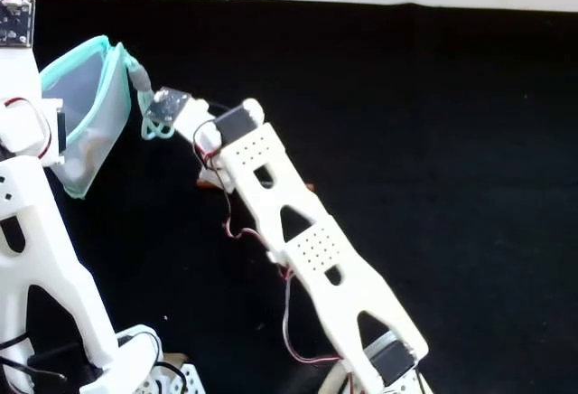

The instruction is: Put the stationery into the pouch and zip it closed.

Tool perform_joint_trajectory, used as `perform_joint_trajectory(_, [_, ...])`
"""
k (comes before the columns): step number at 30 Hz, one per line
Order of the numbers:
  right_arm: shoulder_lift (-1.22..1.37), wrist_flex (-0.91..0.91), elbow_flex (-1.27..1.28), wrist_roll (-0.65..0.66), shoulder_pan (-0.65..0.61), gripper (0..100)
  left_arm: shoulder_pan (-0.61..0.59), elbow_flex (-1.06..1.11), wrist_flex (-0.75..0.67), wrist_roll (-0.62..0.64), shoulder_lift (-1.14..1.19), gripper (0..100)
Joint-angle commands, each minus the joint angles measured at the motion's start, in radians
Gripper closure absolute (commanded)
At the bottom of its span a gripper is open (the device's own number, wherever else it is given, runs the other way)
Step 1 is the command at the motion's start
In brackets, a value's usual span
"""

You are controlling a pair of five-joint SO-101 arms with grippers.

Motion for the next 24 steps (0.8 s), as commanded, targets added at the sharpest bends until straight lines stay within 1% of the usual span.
perform_joint_trajectory(1, [0.025,0.005,-0.007,0.028,-0.03,69.9,-0.018,0.008,-0.009,0.005,0.048,99])
perform_joint_trajectory(3, [0.053,0.005,-0.01,0.052,-0.044,69.9,-0.018,0.008,-0.009,0.005,0.048,99])
perform_joint_trajectory(15, [0.077,0.008,-0.035,0.057,-0.054,69.9,-0.018,0.01,-0.006,0.005,0.051,99])
perform_joint_trajectory(18, [0.062,0.008,-0.058,0.051,-0.036,69.9,-0.018,0.01,-0.003,0.005,0.051,99])
perform_joint_trajectory(22, [-0.013,0.008,-0.102,-0.017,0.007,69.9,-0.018,0.01,-0.002,0.005,0.051,99])
perform_joint_trajectory(24, [-0.044,0.008,-0.102,-0.029,0.022,69.9,-0.018,0.01,-0.002,0.005,0.051,99])
